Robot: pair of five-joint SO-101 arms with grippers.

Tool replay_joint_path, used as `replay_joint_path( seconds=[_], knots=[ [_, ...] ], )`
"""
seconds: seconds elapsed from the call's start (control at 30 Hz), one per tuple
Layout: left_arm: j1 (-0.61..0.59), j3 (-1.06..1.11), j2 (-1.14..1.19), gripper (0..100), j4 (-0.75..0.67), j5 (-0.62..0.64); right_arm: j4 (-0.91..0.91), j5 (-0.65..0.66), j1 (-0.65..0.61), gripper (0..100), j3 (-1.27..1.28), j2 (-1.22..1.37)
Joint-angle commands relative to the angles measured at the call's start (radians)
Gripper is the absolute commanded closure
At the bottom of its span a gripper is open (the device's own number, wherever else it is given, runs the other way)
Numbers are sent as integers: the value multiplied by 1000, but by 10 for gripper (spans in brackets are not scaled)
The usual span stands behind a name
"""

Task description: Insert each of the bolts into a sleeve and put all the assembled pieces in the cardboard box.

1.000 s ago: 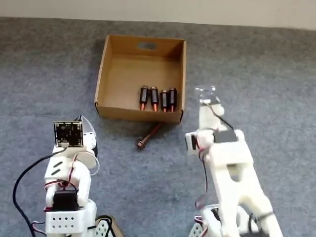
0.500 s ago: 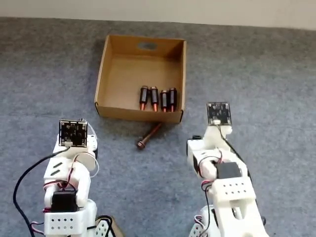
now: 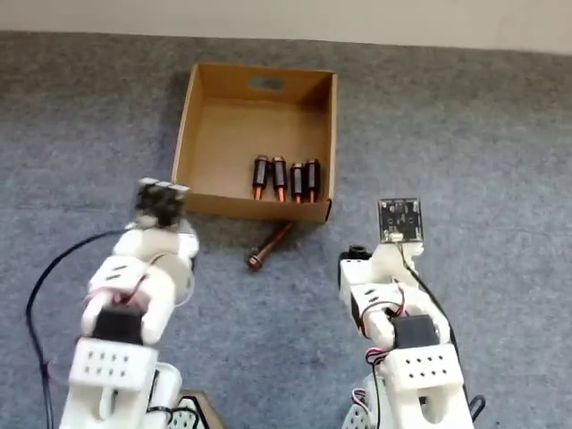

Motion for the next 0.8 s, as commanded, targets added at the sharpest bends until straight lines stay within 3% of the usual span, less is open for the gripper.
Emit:
replay_joint_path(
  seconds=[0.0,0.2,0.43,0.77],
  knots=[
    [120,-120,214,980,2,-8,-21,-6,-1,994,5,-50],
    [194,-229,535,803,17,-8,-18,-6,-1,993,33,-113],
    [269,-567,883,819,347,-75,-18,-6,-1,993,45,-142],
    [325,-756,997,815,356,-80,-18,-5,-1,993,47,-140]
  ],
)
